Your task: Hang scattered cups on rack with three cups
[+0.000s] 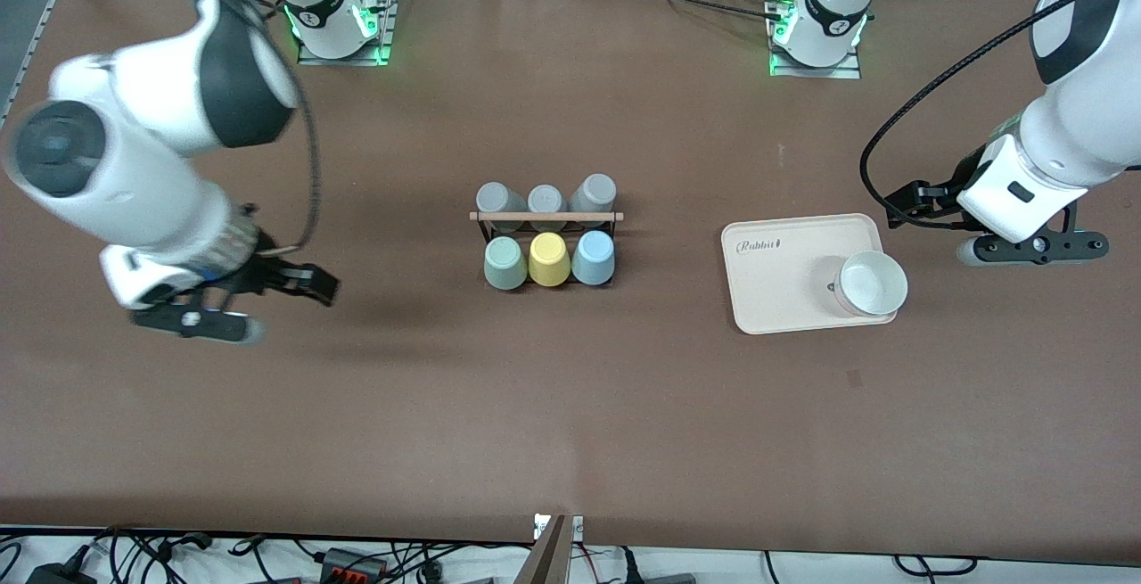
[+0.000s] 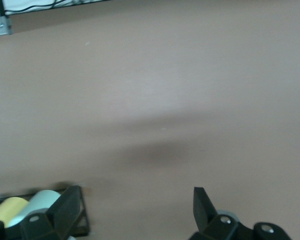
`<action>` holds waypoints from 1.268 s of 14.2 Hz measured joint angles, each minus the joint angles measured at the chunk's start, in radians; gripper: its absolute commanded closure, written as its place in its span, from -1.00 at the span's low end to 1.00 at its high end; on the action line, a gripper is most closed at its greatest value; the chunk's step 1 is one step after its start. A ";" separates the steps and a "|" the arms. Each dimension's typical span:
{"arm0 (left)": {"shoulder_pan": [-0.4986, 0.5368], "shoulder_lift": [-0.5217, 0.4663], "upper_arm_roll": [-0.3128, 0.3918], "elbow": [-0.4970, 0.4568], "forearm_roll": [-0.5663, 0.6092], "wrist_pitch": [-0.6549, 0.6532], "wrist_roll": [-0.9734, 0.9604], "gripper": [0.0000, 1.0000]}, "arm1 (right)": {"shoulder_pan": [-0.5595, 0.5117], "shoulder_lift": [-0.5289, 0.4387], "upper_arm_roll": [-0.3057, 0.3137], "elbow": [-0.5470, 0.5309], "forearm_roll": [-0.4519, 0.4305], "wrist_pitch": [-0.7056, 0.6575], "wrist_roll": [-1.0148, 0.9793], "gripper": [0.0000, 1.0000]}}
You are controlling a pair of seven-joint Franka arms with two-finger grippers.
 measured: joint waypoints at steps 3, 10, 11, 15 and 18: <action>0.000 0.000 0.000 0.000 0.000 0.001 0.000 -1.00 | -0.067 -0.057 0.000 -0.015 -0.001 -0.061 -0.087 -1.00; 0.000 0.000 -0.002 0.000 0.000 0.003 0.000 -1.00 | -0.194 -0.339 0.000 -0.323 -0.006 -0.035 -0.227 -1.00; 0.000 0.000 -0.002 0.000 0.000 0.003 0.000 -1.00 | -0.195 -0.387 0.000 -0.386 -0.011 -0.011 -0.227 -1.00; 0.000 0.000 -0.002 0.000 0.000 0.003 0.001 -1.00 | -0.198 -0.492 0.001 -0.521 -0.016 0.027 -0.226 -1.00; 0.000 0.000 -0.002 0.000 0.000 0.003 0.001 -1.00 | -0.207 -0.489 0.001 -0.521 -0.016 0.037 -0.225 -1.00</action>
